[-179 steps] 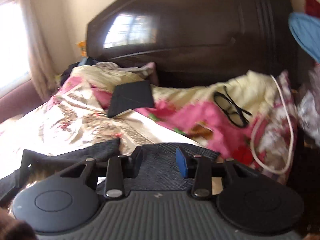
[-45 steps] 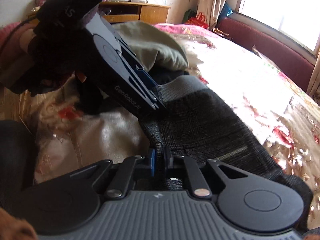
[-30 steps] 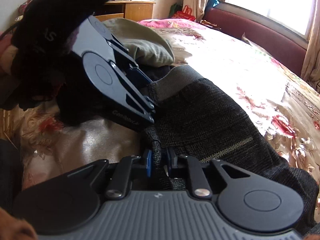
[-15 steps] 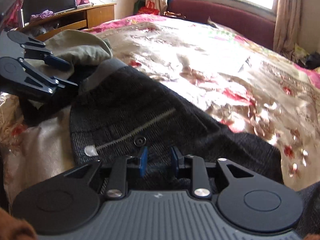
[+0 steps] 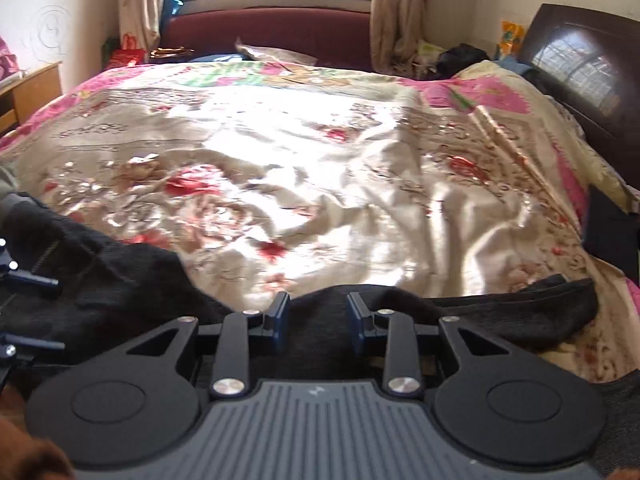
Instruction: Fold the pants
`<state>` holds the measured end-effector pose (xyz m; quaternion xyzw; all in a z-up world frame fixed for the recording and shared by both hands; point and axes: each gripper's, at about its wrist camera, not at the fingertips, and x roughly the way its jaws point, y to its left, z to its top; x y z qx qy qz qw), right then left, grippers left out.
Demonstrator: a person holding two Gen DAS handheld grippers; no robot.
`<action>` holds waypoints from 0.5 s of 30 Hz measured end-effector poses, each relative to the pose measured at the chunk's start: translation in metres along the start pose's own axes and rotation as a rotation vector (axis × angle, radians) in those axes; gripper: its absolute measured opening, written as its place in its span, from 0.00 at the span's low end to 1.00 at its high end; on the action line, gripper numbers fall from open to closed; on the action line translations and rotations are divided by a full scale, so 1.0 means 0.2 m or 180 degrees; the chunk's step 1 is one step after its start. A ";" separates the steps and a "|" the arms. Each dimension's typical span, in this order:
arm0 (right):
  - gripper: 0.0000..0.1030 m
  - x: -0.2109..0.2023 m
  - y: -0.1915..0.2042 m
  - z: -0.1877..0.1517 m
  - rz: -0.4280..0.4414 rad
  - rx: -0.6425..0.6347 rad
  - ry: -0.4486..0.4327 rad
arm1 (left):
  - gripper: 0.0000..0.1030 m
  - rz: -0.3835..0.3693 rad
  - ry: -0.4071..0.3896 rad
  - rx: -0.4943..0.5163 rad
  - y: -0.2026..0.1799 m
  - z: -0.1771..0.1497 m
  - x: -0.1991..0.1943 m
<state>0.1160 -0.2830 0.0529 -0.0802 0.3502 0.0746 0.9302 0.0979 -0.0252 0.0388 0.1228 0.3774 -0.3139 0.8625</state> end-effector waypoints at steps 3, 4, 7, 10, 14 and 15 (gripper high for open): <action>0.41 0.14 -0.17 -0.01 -0.0090 -0.0008 0.0147 | 0.64 -0.0237 0.0195 -0.0086 -0.07 0.07 0.14; 0.43 0.19 -0.22 -0.02 -0.0063 0.0033 0.0253 | 0.64 -0.0361 0.0269 -0.0108 -0.10 0.09 0.17; 0.42 0.23 -0.29 -0.13 0.0047 0.0150 0.0600 | 0.63 -0.0633 0.0384 0.0029 -0.20 0.10 0.20; 0.42 0.13 -0.32 -0.25 -0.0009 0.0082 0.0748 | 0.64 -0.0812 0.0425 0.0551 -0.37 0.08 0.18; 0.42 -0.04 -0.46 -0.25 0.0006 0.0374 0.0610 | 0.64 -0.0817 0.0372 0.0793 -0.45 0.09 0.17; 0.43 -0.06 -0.49 -0.21 -0.0039 0.0378 0.0508 | 0.64 -0.0836 0.0371 0.0734 -0.44 0.11 0.18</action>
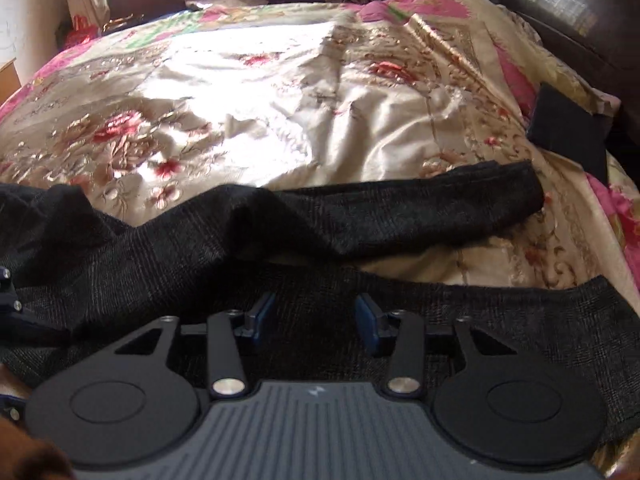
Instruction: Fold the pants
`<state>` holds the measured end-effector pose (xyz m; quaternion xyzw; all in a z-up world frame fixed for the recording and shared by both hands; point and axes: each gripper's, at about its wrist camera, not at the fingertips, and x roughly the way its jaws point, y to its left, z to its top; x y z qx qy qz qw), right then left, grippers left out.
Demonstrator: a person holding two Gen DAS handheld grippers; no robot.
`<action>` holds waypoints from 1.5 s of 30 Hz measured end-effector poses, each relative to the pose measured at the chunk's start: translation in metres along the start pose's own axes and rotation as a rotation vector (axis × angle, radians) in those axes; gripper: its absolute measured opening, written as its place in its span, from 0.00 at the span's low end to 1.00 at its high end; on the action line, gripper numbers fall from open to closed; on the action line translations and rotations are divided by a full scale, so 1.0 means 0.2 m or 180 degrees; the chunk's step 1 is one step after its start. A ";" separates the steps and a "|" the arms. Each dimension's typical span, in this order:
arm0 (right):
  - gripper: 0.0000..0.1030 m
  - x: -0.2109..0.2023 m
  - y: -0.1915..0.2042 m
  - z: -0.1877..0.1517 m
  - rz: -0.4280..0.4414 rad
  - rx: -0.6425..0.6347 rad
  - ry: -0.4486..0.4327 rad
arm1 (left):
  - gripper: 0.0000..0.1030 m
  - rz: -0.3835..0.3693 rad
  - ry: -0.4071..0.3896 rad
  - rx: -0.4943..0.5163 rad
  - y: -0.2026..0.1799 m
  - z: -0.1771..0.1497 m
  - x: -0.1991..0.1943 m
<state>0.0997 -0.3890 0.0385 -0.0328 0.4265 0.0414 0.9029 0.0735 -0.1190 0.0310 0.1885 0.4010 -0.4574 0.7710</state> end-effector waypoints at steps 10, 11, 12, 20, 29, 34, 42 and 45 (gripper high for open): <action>0.41 0.39 -0.13 0.33 -0.0409 -0.1894 0.0075 | 0.65 0.0320 -0.0181 -0.0204 0.26 0.20 0.05; 0.41 0.42 -0.14 0.35 -0.0261 -0.2067 0.0176 | 0.65 0.0280 -0.0135 -0.0216 0.28 0.21 0.07; 0.41 0.44 -0.15 0.36 -0.0144 -0.2239 0.0277 | 0.65 0.0246 -0.0104 -0.0215 0.29 0.22 0.09; 0.40 0.72 -0.14 0.41 0.0289 -0.2943 0.1080 | 0.65 -0.0059 -0.0039 -0.0366 0.35 0.22 0.19; 0.01 0.57 -0.11 0.35 -0.0100 -0.2770 0.1081 | 0.66 -0.0126 -0.0171 -0.0467 0.39 0.15 0.18; 0.01 0.31 -0.11 0.37 -0.0292 -0.2460 0.0676 | 0.66 0.0034 -0.0273 -0.0484 0.39 0.15 0.14; 0.00 -0.29 -0.22 0.11 -0.0648 -0.1829 0.0086 | 0.66 0.0245 -0.0454 -0.0227 0.24 0.17 0.02; 0.00 -0.40 -0.28 -0.11 -0.0730 -0.1558 0.0031 | 0.69 0.0353 -0.0376 0.0074 0.10 0.18 0.05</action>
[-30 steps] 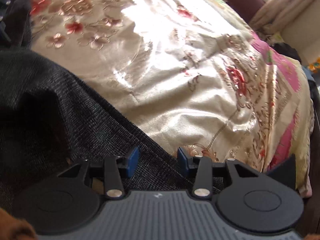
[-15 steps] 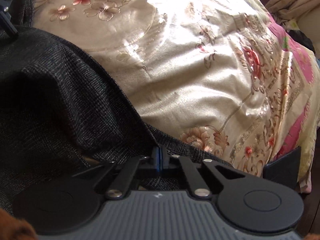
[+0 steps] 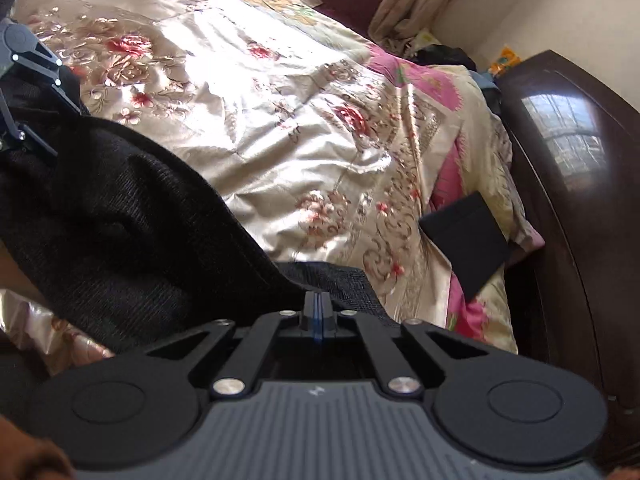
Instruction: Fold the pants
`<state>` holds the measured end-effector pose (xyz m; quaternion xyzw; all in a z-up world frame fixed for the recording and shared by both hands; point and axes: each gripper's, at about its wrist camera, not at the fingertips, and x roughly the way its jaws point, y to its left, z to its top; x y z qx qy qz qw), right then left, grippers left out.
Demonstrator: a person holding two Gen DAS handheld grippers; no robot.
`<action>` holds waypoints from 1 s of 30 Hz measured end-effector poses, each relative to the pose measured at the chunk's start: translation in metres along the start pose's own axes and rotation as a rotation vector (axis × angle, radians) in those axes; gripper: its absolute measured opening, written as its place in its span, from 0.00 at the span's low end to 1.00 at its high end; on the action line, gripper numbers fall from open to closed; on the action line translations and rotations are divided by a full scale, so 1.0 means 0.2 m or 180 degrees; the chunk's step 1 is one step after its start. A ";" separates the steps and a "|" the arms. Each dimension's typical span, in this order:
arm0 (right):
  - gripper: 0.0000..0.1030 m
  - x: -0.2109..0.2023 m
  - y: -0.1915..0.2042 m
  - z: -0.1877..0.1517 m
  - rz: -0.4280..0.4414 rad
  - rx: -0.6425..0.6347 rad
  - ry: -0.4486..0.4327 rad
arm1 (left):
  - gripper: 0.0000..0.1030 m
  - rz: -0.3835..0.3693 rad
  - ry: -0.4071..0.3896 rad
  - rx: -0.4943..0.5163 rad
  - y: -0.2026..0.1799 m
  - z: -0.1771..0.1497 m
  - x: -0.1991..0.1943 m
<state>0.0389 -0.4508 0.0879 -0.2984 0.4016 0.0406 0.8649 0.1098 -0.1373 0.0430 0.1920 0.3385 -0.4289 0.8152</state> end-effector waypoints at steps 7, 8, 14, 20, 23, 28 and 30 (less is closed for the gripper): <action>0.00 0.13 0.14 -0.38 0.0069 0.0379 0.0214 | 0.70 -0.0033 0.0334 0.0943 -0.36 -0.03 -0.06; 0.00 0.11 0.14 -0.39 0.0081 0.0414 0.0123 | 0.70 0.0021 0.0336 0.1004 -0.37 -0.01 -0.07; 0.23 0.06 0.06 -0.17 0.0475 0.0361 -0.0624 | 0.70 0.0184 0.0229 0.0698 -0.24 0.10 -0.09; 0.48 0.34 0.12 0.15 0.0916 -0.0546 -0.0393 | 0.78 0.0238 0.0306 0.0504 -0.01 0.13 -0.02; 0.44 0.49 0.18 0.20 0.1055 -0.0706 -0.0045 | 0.84 0.0112 0.0536 0.0404 0.10 0.11 0.07; 0.02 0.47 0.21 0.16 0.1015 -0.0766 0.0039 | 0.45 -0.0194 0.0697 0.0176 0.16 0.05 0.15; 0.02 0.43 0.18 0.16 0.0903 -0.0663 -0.0002 | 0.34 -0.0270 0.0705 0.0078 0.16 0.04 0.15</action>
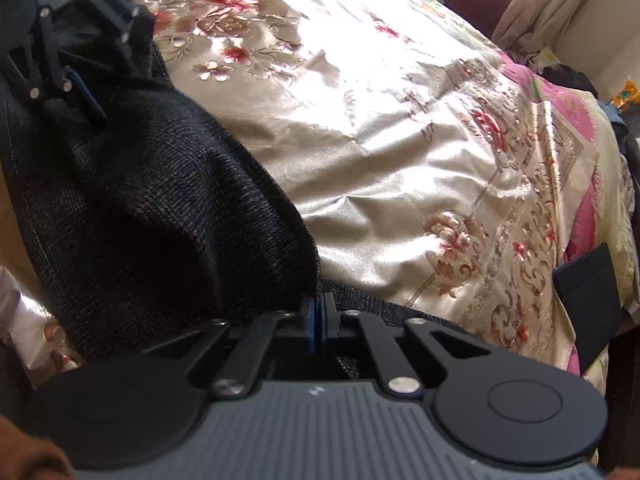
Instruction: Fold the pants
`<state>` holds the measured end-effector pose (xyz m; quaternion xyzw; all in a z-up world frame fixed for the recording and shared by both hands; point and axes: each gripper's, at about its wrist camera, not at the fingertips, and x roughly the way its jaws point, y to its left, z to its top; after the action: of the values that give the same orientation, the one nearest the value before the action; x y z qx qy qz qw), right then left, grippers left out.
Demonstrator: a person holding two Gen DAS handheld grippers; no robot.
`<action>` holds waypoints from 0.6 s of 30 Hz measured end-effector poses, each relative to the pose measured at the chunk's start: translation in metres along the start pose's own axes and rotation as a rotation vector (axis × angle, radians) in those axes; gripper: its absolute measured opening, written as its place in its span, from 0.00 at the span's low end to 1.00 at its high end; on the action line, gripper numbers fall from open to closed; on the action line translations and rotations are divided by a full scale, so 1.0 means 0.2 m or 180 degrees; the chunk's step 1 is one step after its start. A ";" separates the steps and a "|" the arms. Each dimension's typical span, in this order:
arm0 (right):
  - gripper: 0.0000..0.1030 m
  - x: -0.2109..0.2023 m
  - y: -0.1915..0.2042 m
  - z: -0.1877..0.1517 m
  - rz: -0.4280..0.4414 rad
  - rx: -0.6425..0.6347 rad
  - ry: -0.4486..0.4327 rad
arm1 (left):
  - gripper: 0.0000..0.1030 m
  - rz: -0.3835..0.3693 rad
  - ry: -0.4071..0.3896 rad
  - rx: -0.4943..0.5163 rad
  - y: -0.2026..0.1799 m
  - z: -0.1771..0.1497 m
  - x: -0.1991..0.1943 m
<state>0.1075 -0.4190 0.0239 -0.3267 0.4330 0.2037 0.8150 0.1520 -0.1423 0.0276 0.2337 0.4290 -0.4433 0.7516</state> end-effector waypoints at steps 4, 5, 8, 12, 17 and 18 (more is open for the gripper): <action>0.02 -0.05 -0.04 0.06 -0.0308 0.0040 -0.0099 | 0.26 0.0117 -0.0066 -0.0036 0.01 0.02 -0.04; 0.02 -0.06 -0.05 0.09 -0.0402 0.0023 -0.0120 | 0.25 0.0216 -0.0128 0.0004 0.01 0.04 -0.07; 0.02 -0.17 -0.09 0.20 -0.0794 0.0031 -0.0430 | 0.24 0.0451 -0.0433 0.0024 0.01 0.07 -0.26; 0.02 -0.44 -0.02 0.20 -0.1391 0.0002 -0.0998 | 0.22 0.0668 -0.0750 0.0142 -0.11 0.02 -0.44; 0.05 -0.37 0.25 -0.13 -0.1551 0.0101 -0.0693 | 0.23 0.0557 -0.0437 0.0543 -0.35 -0.13 -0.24; 0.05 -0.29 0.30 -0.24 -0.1361 0.0280 -0.0425 | 0.23 0.0490 -0.0317 0.0607 -0.39 -0.16 -0.18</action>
<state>0.0129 -0.4137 0.0321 -0.3609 0.3075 0.0284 0.8800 0.0625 -0.1407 0.0446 0.3140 0.3278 -0.4340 0.7782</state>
